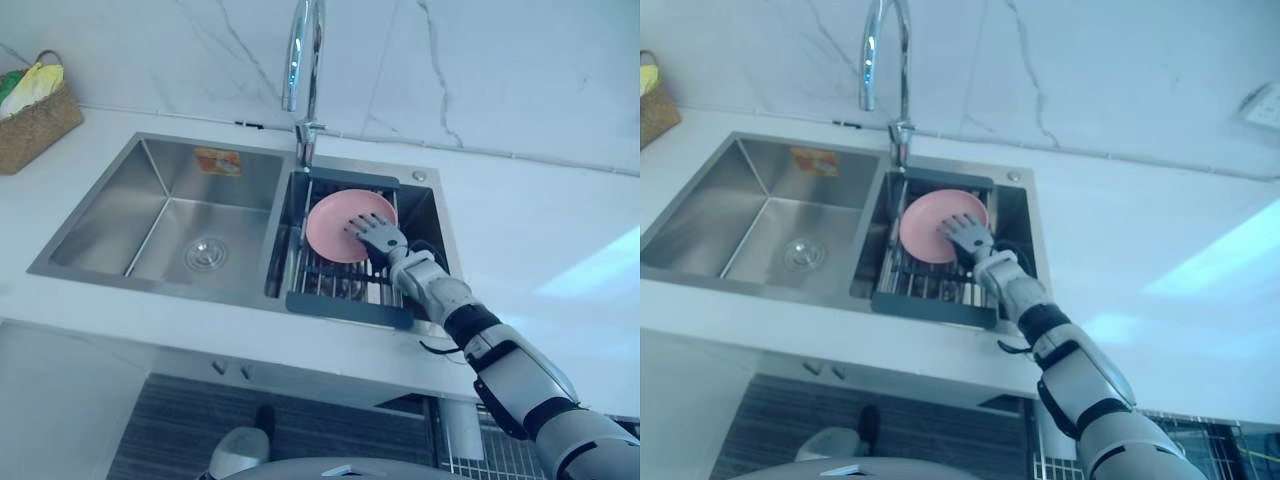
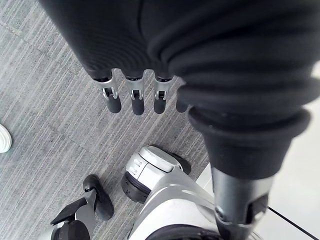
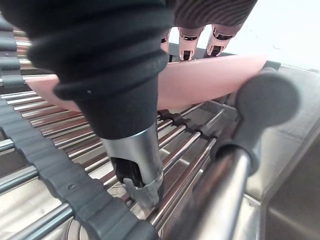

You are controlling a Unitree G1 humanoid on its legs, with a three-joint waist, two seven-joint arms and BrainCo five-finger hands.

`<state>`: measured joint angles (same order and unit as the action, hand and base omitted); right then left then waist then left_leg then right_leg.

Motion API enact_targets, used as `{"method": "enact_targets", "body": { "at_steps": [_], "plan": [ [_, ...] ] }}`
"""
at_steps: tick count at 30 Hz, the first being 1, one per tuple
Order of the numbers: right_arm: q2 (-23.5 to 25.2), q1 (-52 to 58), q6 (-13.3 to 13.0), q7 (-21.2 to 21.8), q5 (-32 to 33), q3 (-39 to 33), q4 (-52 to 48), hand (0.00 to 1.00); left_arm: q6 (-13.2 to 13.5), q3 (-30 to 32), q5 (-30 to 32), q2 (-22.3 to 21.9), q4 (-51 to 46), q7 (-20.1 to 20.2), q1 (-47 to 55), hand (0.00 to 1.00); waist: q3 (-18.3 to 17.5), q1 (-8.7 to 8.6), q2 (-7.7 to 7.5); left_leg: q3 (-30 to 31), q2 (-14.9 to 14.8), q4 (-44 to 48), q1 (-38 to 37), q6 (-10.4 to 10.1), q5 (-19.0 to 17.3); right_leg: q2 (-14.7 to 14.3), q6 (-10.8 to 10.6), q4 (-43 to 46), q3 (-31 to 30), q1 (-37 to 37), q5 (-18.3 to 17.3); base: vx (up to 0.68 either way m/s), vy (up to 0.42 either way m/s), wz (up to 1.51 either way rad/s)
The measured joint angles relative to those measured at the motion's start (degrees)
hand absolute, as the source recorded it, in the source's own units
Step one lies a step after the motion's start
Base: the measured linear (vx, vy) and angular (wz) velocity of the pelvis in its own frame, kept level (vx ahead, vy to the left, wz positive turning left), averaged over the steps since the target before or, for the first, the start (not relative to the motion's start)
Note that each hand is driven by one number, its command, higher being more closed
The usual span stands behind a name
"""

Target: Walk over to the sink, pick up the cup, carry it to the dishwasher, place the cup inside the dishwasher, then close the dishwasher door

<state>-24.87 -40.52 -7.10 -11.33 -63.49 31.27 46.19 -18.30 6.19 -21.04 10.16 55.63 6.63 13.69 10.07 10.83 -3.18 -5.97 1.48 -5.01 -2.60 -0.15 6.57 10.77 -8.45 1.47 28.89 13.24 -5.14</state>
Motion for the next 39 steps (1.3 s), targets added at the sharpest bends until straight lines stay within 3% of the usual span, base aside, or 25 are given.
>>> {"method": "enact_targets", "body": {
  "at_steps": [3,13,28,33,39],
  "plan": [
    [0.0,0.0,0.2,-1.2,0.1,0.0,-0.1,1.00,0.0,0.0,0.0,0.0,0.0,0.0,0.0,0.00,0.0,-0.04,0.00,0.0,0.0,0.0,0.0,0.0,0.0,0.0,0.0,0.0,0.0,0.0,0.0,0.00,0.000,0.00],
    [0.0,0.0,2.3,-10.9,0.1,-0.9,-0.2,1.00,0.0,-0.1,0.1,0.0,0.1,0.0,-0.4,0.00,0.7,0.14,0.19,0.3,0.1,0.0,-0.4,-0.2,-0.3,0.0,0.1,0.0,0.0,0.6,-0.3,0.00,-0.002,0.00],
    [0.3,0.5,2.1,-14.2,1.4,-1.1,-0.4,1.00,0.6,-0.1,1.6,-0.3,0.0,-0.2,-0.5,0.00,0.9,-0.07,0.54,0.2,0.1,0.0,-0.5,-0.1,-0.3,0.0,0.0,0.0,0.0,0.6,-0.3,0.00,0.000,0.00],
    [0.1,1.3,1.0,-14.5,2.2,-2.9,-2.7,1.00,1.0,-0.1,2.2,-0.4,-0.2,-0.2,-0.5,0.00,1.2,-0.24,0.78,0.0,0.1,0.0,-0.5,0.0,-0.4,0.0,0.0,0.0,-0.2,0.5,-0.3,0.00,0.000,0.00],
    [-2.3,1.2,-2.8,-15.4,-3.6,-3.3,-6.4,1.00,1.0,-0.1,2.7,-0.5,-0.6,-0.2,-0.5,0.00,1.4,-0.38,1.00,-0.2,0.0,0.0,-0.4,0.2,-0.5,0.0,-0.1,-0.1,-0.5,0.5,-0.3,0.00,0.000,-0.02]
  ]
}}
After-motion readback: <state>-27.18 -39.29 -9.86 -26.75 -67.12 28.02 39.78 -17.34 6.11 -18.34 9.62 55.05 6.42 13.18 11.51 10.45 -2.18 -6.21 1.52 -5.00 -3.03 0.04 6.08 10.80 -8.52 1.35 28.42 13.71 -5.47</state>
